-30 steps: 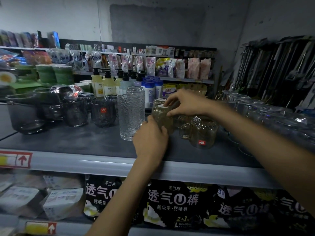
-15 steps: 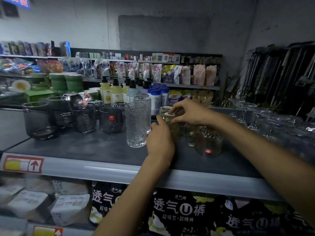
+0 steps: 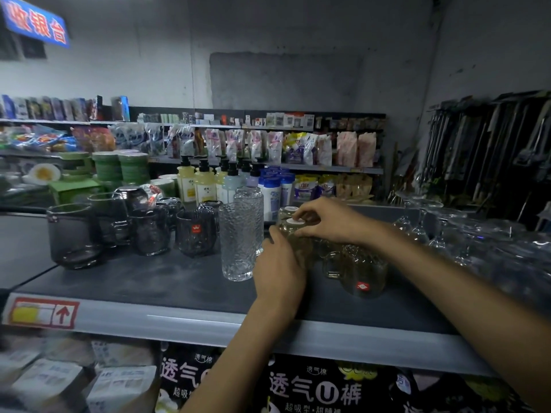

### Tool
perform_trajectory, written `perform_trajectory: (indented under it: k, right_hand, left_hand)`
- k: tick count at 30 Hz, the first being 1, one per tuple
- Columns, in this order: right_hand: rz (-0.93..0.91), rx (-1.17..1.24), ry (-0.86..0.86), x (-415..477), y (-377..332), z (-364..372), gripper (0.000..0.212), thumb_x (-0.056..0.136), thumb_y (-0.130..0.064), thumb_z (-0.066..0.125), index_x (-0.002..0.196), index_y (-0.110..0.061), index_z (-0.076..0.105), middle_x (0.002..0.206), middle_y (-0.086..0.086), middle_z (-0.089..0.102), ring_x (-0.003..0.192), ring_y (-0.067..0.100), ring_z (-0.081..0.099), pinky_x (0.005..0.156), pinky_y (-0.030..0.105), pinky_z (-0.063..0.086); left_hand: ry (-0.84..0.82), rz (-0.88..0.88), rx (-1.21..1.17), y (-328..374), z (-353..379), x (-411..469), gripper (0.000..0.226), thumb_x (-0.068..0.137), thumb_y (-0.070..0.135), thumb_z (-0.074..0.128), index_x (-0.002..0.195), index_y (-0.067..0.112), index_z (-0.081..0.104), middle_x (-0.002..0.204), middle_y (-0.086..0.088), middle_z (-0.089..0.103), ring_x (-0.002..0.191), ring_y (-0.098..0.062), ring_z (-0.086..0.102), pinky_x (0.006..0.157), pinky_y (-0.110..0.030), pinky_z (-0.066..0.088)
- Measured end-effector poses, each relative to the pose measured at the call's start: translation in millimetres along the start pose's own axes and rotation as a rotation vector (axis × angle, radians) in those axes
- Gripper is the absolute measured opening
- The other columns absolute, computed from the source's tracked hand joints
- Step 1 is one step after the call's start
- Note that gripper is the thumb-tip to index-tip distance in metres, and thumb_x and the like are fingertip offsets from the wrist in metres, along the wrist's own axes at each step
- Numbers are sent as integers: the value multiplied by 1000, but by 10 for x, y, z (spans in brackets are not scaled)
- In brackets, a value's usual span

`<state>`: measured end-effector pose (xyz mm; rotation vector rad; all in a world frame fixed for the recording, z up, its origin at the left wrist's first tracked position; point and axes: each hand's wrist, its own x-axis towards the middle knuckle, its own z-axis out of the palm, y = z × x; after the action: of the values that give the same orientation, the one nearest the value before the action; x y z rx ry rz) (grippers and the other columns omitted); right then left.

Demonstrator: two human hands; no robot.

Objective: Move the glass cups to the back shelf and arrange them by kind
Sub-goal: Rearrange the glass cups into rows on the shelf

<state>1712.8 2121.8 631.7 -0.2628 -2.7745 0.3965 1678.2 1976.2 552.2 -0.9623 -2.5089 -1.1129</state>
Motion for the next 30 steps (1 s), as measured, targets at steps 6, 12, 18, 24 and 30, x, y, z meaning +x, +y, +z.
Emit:
perform_trajectory:
  k: [6,12,18,24,30]
  right_hand:
    - [-112,13,135,145,-379,-141,34,93,-29,75,126,-21,71,121,-1,72,105,11,66,93,30,54]
    - [-44,-164,33,591,-847,24,58,95,-9,69,148,-23,50,147,11,49,127,28,54,97,35,45]
    - [76,-202,-44,822,-862,237,26,87,-12,75,113,-15,72,121,10,56,108,26,55,85,37,47]
    - [66,-90,-10,679,-946,322,23,81,-27,86,83,-17,65,91,-1,69,84,13,65,62,23,42]
    - [99,-37,238,365,-1300,482,26,78,-35,88,76,-24,65,85,-8,67,80,12,62,66,28,46]
  left_hand:
    - [333,136,68,-141,-553,-223,47,96,33,62,140,29,48,127,0,59,107,-28,64,72,-41,52]
    - [263,30,147,-481,-826,139,70,91,53,68,152,38,37,146,-11,37,128,-34,48,87,-48,57]
    - [26,72,17,-598,-879,293,31,92,37,71,117,31,54,115,-5,49,90,-36,64,76,-37,50]
    - [89,87,-97,-1035,-1269,203,30,83,39,82,97,32,56,108,2,54,95,-25,62,74,-32,45]
    - [132,60,-39,-1654,-1811,244,32,81,39,85,98,29,61,109,0,58,95,-27,64,77,-35,51]
